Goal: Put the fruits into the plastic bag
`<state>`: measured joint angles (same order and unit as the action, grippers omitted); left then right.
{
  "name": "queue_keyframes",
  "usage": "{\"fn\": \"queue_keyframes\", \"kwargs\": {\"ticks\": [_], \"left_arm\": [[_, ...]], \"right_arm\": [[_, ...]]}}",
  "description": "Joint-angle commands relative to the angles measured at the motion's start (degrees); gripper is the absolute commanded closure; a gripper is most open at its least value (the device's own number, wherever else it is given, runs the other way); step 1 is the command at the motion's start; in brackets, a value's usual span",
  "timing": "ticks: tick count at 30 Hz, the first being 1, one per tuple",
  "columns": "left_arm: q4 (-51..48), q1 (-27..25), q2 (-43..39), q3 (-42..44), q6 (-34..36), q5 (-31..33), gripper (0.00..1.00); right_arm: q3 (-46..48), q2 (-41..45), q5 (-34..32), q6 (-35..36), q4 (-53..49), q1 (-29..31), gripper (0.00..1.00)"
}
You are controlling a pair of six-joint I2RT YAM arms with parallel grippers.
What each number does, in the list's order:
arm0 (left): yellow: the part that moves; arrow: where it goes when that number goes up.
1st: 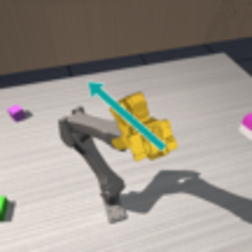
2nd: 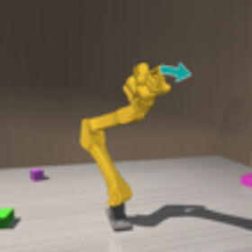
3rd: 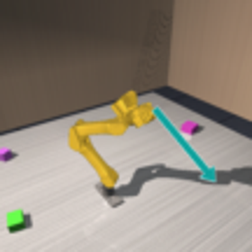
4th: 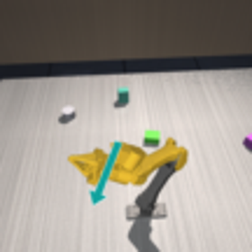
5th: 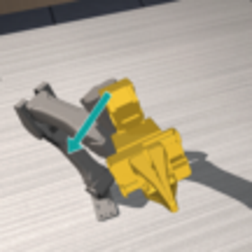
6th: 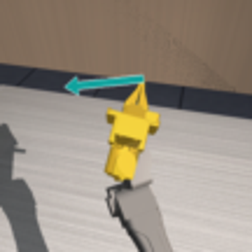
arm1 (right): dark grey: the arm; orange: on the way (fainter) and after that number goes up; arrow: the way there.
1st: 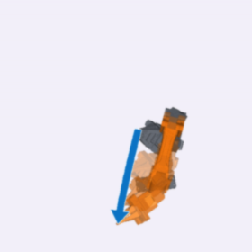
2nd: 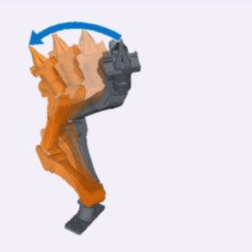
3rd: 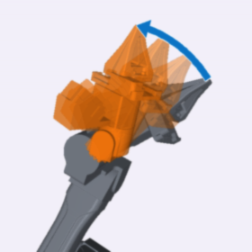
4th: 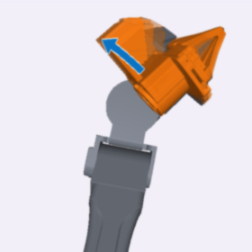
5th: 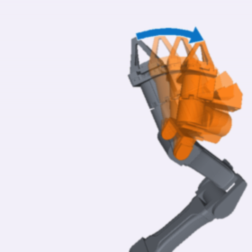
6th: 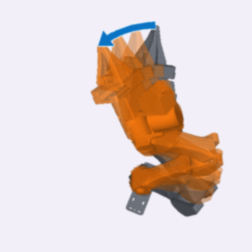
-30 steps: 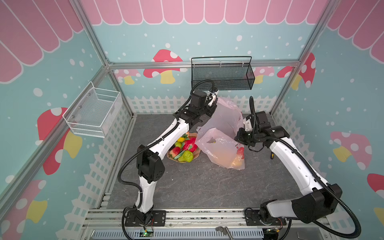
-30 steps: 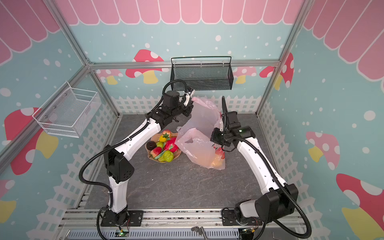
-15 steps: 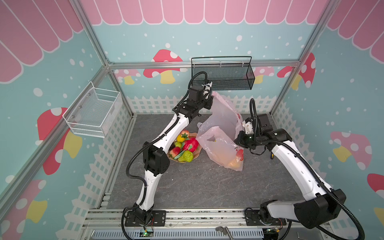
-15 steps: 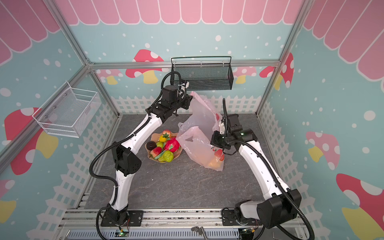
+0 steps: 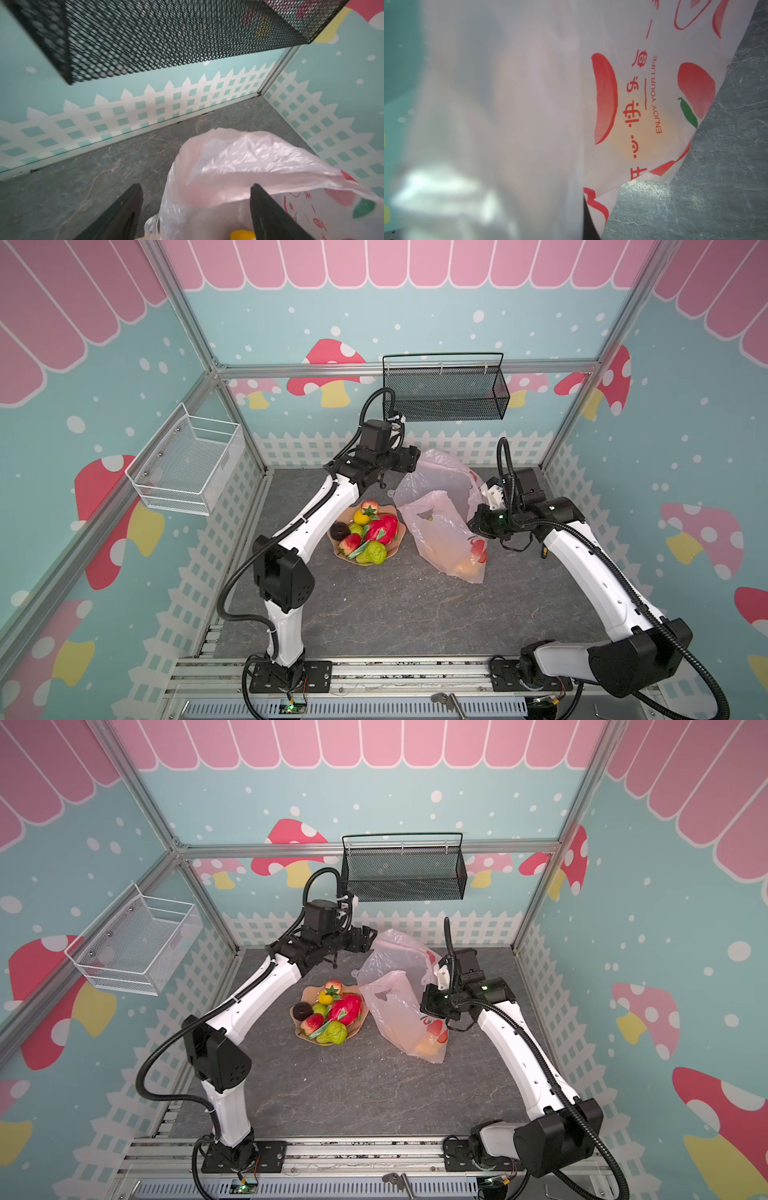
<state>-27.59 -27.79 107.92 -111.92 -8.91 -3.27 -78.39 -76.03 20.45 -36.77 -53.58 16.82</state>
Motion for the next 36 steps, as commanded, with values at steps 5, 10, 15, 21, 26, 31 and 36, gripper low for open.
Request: {"fn": "queue_keyframes", "kwargs": {"ticks": [5,10,15,21,26,31,36], "left_arm": [[-0.6,3.6,-11.4,8.7,-5.8,-4.2,0.12],[-0.5,3.6,-17.7,16.6,-6.7,-3.4,0.11],[-0.6,3.8,-25.5,27.0,-6.8,-0.5,0.10],[-9.2,4.1,-29.1,31.7,-9.3,0.2,0.10],[-15.7,4.0,-30.0,35.2,-12.0,0.5,0.12],[-18.1,4.0,-28.8,37.0,-9.8,6.9,0.12],[-20.1,4.0,-23.1,31.6,-7.0,9.2,0.11]], "right_arm": [[-2.7,0.8,2.2,2.9,-3.4,-0.2,1.00],[-3.5,0.0,4.1,4.1,-4.0,-0.2,1.00],[-4.4,0.4,4.6,6.0,-6.1,-0.2,1.00],[-4.1,0.4,5.3,5.8,-6.5,-0.2,1.00],[-4.6,0.0,5.8,5.4,-6.3,-0.3,1.00],[-4.5,-0.2,6.2,5.5,-6.0,-0.2,1.00],[-4.5,-0.1,6.2,5.7,-6.0,-0.2,1.00]]}}
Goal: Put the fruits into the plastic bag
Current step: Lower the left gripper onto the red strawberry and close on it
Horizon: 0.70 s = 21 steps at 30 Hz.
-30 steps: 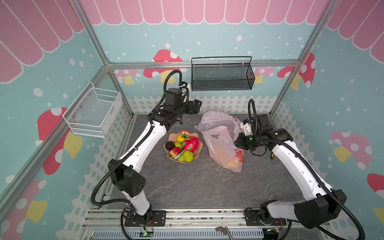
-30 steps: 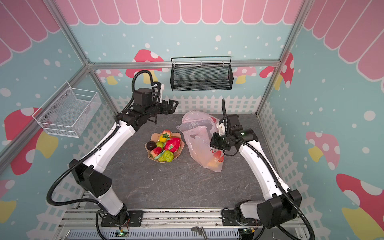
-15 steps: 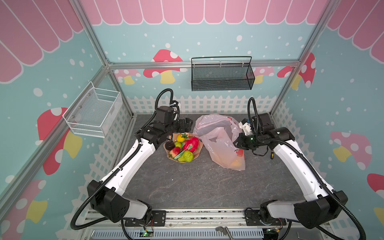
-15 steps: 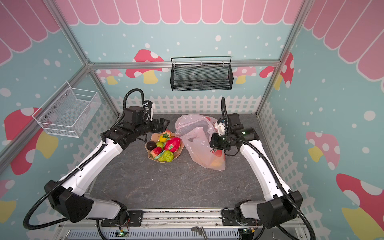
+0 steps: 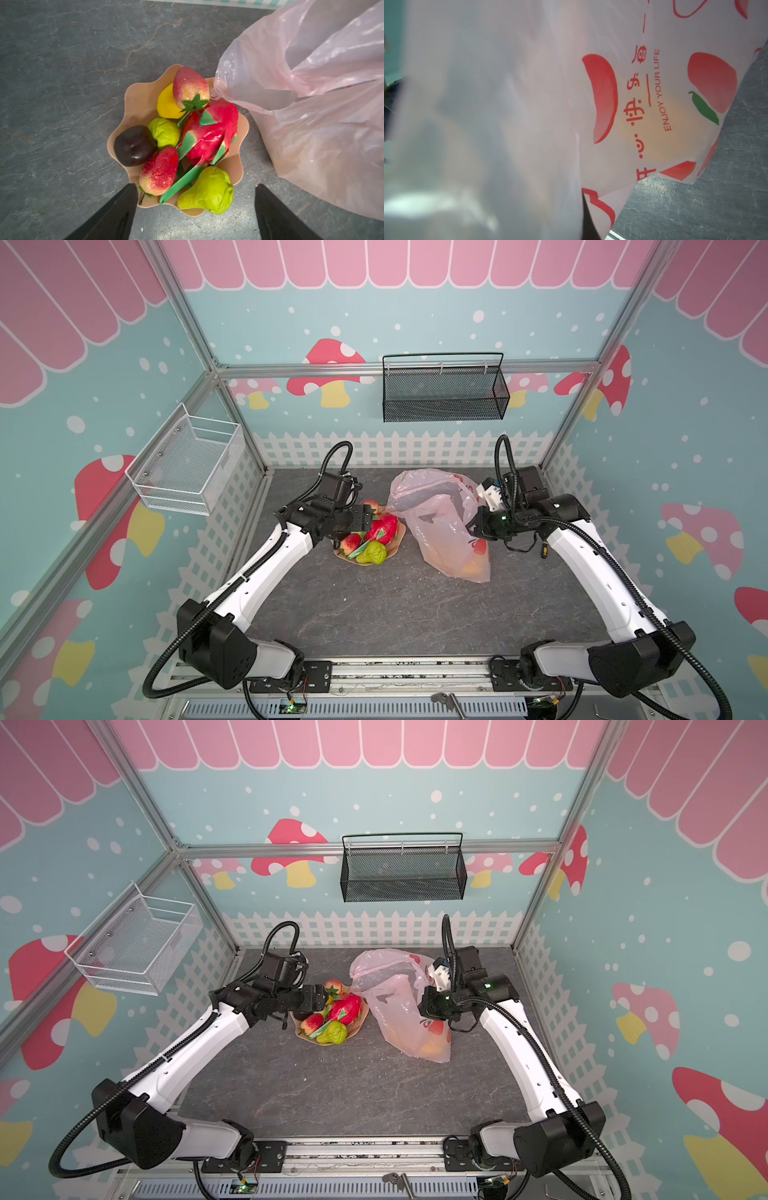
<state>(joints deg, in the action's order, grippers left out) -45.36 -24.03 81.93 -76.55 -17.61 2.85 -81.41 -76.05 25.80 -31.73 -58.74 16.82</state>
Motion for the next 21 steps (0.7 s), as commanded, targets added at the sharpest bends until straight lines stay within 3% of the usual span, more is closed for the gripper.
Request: {"fn": "queue_keyframes", "kwargs": {"ticks": [1,11,21], "left_arm": [[-2.9,0.3,4.4,-5.1,2.1,3.0,0.11],[-15.6,2.2,24.3,-27.9,1.8,1.6,0.10],[-21.1,3.7,36.6,-39.4,1.0,0.6,0.10]], "right_arm": [[-1.4,0.0,0.9,0.6,-0.9,-0.2,1.00],[-1.5,0.5,0.6,0.1,-0.7,-0.2,1.00],[-1.6,0.7,0.6,-0.3,-0.5,-0.2,1.00]]}}
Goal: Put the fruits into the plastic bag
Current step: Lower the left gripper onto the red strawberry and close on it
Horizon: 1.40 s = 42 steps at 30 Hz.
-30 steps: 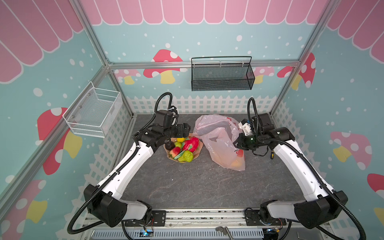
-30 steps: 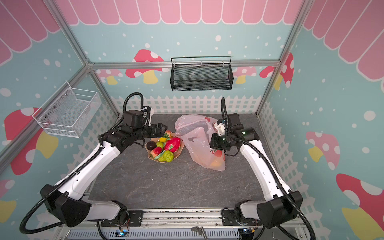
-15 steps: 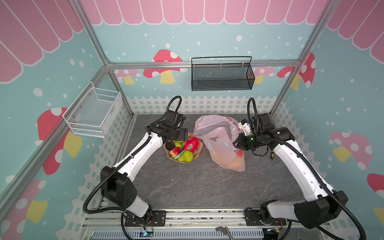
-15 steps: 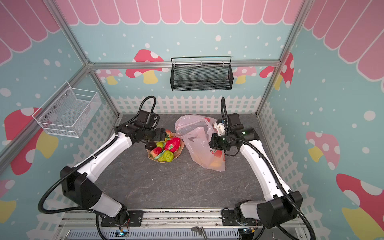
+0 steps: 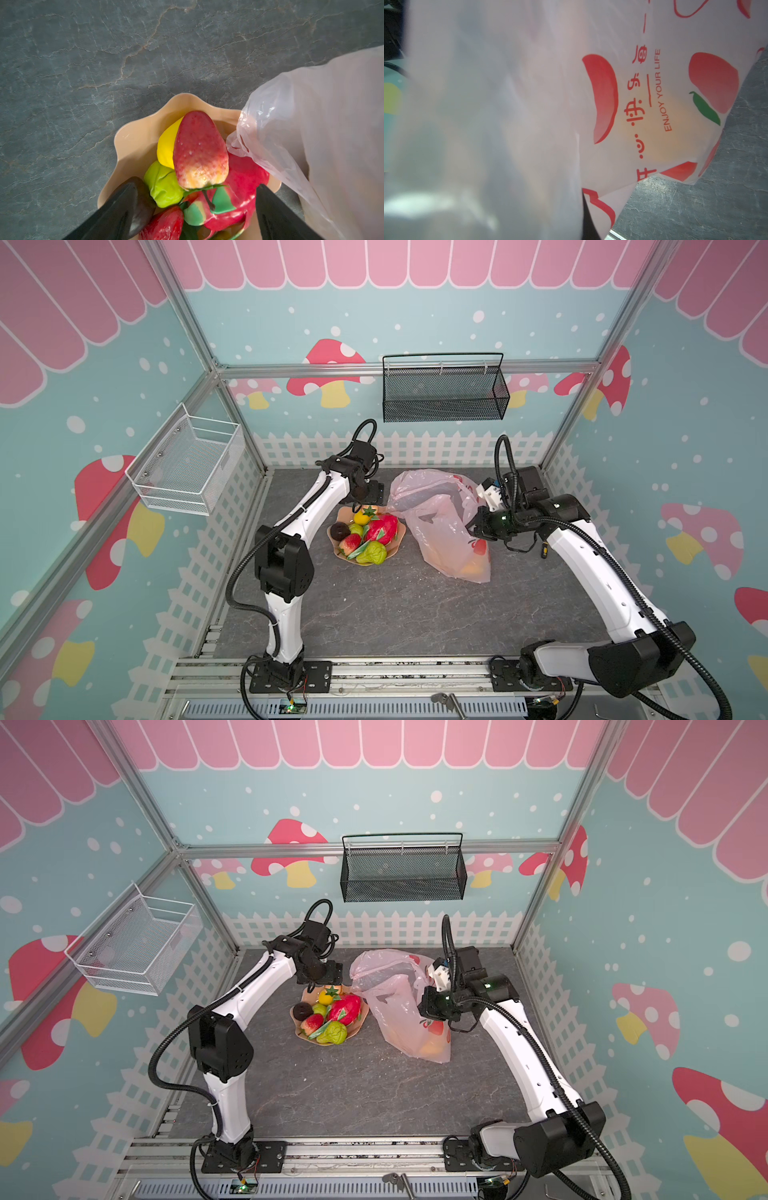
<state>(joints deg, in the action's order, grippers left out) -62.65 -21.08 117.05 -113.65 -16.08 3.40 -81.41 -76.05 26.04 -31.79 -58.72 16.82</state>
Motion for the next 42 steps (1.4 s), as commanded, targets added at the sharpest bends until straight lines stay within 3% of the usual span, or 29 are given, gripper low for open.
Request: {"fn": "queue_keyframes", "kwargs": {"ticks": [1,25,29,38,42], "left_arm": [[-3.9,0.9,2.1,-2.7,-0.6,0.0,0.10],[-3.6,2.0,12.0,-9.8,-1.7,-3.6,0.13],[-3.7,2.1,12.9,-9.6,-1.8,-4.1,0.19],[-3.1,2.4,12.8,-9.5,-1.3,-5.4,0.45],[-2.9,2.4,11.7,-9.1,-1.2,-5.1,0.48]], "right_arm": [[-1.6,0.6,0.4,-0.2,-0.4,-0.2,1.00],[-1.9,0.5,0.4,0.1,-0.3,-0.2,1.00],[-2.0,0.5,0.2,0.3,-0.3,-0.2,1.00],[-2.3,0.4,0.0,0.4,-0.2,-0.2,1.00],[-2.2,0.5,-0.1,0.4,0.0,-0.2,1.00]]}}
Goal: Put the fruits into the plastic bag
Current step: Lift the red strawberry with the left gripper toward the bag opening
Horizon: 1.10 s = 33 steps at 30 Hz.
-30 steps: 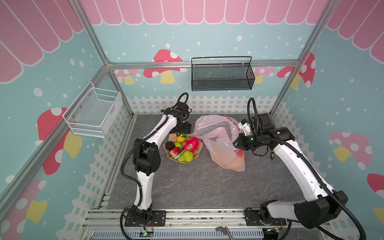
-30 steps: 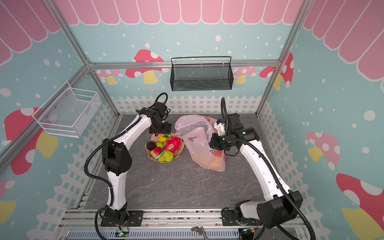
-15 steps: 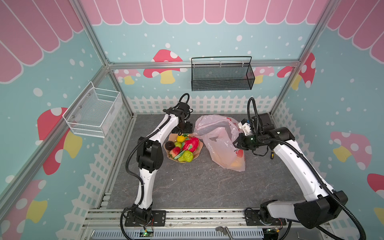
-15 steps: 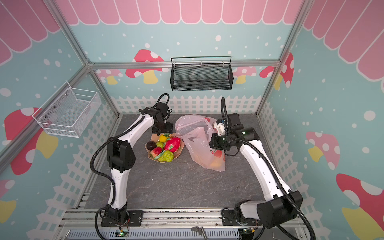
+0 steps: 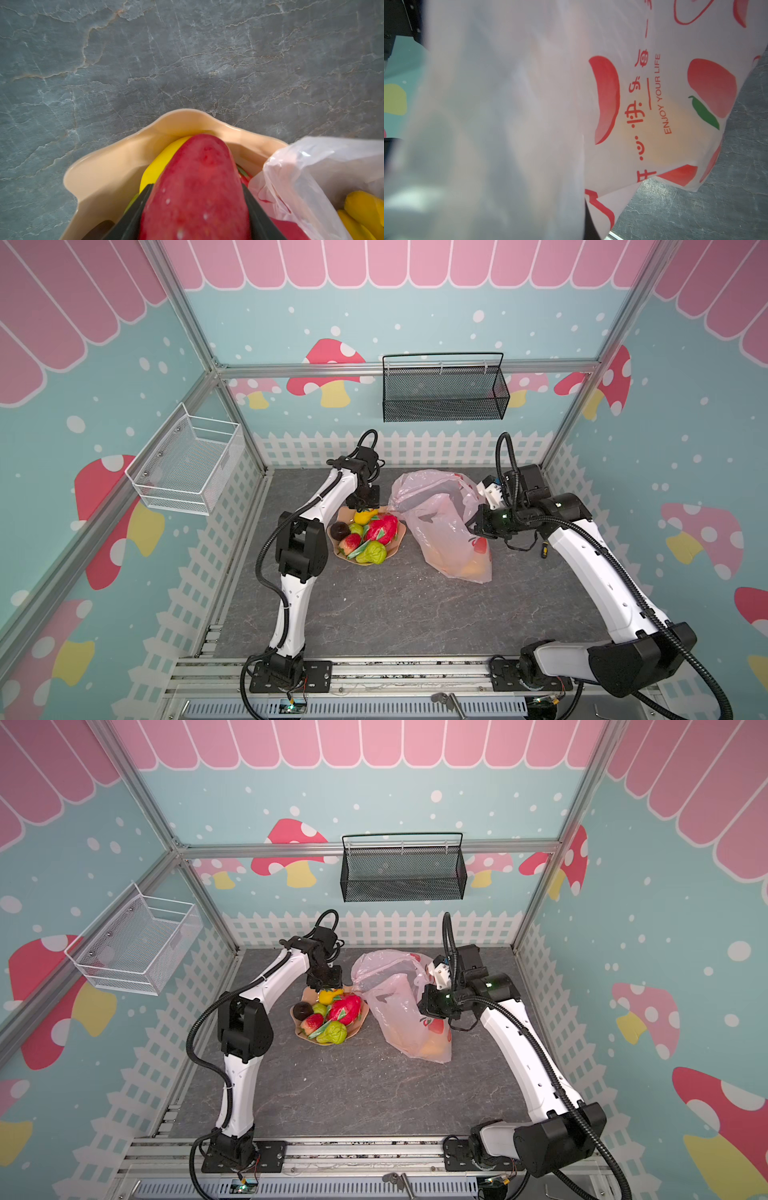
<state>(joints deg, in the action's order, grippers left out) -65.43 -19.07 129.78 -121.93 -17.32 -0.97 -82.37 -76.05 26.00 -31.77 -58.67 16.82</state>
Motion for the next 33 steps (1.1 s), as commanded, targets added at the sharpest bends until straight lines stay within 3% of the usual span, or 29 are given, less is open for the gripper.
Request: {"fn": "queue_keyframes", "kwargs": {"ticks": [1,10,16,20,23,27,33], "left_arm": [[-0.1,0.4,-1.4,-0.8,0.2,-0.6,0.48],[3.2,0.5,-12.7,-0.4,0.6,2.0,0.50],[11.1,0.4,-27.6,9.0,4.1,-1.2,0.52],[18.9,-2.2,-38.7,20.1,12.7,-10.5,0.55],[23.3,-8.3,-44.9,26.9,21.9,-12.2,0.57],[26.7,-12.0,-46.0,29.4,25.2,-14.5,0.62],[27.1,-16.4,-39.3,25.2,26.8,-17.4,0.65]], "right_arm": [[-1.3,0.5,-0.2,0.4,-0.1,-0.2,1.00],[-0.8,1.2,-0.2,0.5,-0.1,-0.2,1.00],[-0.9,1.3,0.1,0.6,-0.1,-0.2,1.00],[-1.0,1.8,0.1,0.7,-0.2,-0.2,1.00],[-1.0,1.9,0.1,1.0,-0.4,-0.2,1.00],[-1.1,1.6,0.4,1.5,-0.4,-0.2,1.00],[-1.5,1.5,0.7,1.7,-0.5,-0.2,1.00]]}}
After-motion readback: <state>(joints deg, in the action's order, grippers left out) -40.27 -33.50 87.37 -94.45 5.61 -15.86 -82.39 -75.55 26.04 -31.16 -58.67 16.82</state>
